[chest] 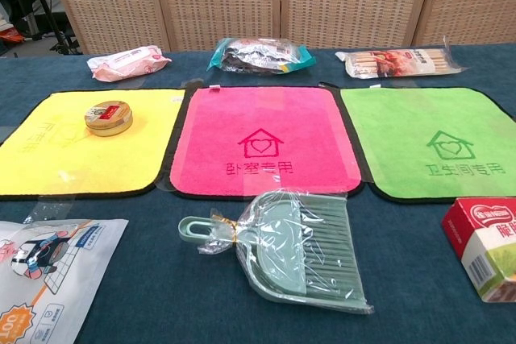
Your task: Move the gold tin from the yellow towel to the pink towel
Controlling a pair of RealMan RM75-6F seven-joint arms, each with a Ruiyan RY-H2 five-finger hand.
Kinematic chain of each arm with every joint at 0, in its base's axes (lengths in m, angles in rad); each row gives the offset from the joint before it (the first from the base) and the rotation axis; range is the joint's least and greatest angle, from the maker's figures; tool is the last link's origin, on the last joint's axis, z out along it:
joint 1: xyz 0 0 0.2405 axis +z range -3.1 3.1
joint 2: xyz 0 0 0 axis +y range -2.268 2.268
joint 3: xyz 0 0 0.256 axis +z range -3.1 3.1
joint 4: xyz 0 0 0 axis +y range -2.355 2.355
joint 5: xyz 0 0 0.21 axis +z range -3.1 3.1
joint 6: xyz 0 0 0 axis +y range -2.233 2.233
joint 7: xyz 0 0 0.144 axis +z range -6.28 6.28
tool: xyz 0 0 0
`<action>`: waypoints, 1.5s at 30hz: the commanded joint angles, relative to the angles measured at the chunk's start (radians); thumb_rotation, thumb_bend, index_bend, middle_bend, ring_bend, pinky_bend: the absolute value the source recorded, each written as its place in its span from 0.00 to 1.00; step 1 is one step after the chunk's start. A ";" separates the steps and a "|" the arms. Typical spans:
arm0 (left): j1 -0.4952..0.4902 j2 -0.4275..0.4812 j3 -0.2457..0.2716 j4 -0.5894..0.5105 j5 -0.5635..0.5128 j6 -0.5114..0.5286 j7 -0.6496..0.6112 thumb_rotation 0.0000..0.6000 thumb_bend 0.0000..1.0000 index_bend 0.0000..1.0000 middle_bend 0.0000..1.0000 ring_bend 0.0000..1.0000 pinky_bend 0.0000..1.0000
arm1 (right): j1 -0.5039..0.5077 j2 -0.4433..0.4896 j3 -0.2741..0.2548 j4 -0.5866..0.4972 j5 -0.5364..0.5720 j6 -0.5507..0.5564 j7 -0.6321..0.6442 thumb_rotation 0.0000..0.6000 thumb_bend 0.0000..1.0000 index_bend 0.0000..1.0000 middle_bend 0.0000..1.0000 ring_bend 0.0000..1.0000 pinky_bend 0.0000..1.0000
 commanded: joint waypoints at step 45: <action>-0.350 -0.176 -0.188 0.344 -0.479 -0.676 -0.142 1.00 0.55 0.07 0.00 0.00 0.00 | 0.031 -0.029 0.001 0.023 0.047 -0.067 -0.030 1.00 0.36 0.09 0.00 0.00 0.05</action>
